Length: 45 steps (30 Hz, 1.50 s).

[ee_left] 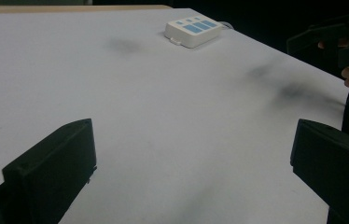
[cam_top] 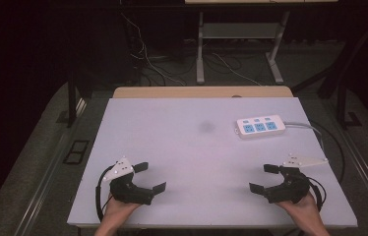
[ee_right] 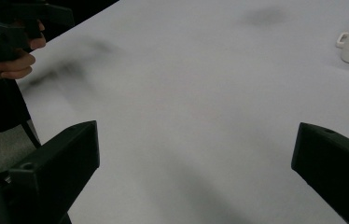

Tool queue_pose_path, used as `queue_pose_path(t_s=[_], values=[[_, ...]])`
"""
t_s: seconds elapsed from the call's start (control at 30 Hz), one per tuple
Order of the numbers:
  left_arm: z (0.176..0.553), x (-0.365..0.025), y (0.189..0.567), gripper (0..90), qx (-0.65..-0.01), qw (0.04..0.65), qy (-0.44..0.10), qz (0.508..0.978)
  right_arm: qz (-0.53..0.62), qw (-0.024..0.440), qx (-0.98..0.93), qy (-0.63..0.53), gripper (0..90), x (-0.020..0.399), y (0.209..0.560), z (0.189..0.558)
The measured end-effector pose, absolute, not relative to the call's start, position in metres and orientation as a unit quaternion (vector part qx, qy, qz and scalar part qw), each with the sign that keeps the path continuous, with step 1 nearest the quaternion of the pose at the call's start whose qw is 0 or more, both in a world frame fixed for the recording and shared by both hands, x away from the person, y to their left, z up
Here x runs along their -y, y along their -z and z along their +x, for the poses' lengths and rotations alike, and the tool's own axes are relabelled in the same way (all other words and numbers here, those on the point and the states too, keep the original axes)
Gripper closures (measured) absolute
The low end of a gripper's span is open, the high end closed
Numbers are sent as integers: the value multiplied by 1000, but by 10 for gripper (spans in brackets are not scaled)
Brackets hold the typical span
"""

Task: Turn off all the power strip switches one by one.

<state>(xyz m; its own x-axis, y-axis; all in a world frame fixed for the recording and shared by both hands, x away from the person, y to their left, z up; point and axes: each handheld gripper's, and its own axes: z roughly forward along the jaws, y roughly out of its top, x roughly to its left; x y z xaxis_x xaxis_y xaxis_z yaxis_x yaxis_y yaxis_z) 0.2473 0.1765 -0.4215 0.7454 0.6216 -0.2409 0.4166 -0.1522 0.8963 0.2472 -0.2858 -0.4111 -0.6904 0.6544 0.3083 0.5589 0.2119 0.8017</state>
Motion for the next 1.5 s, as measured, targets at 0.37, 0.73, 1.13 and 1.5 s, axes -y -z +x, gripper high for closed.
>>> queue_pose_path(t_s=[0.37,0.73,1.13,1.5], values=[[247,-176,422,0,-342,551,-90,756,392,51,-789,-471,8,284,410,248],[247,-175,424,0,-344,551,-87,756,393,46,-803,-446,8,282,408,251],[247,-178,423,0,-348,553,-90,751,387,40,-809,-441,8,285,392,262],[246,-179,423,0,-351,555,-90,749,385,37,-811,-438,8,290,377,274]])
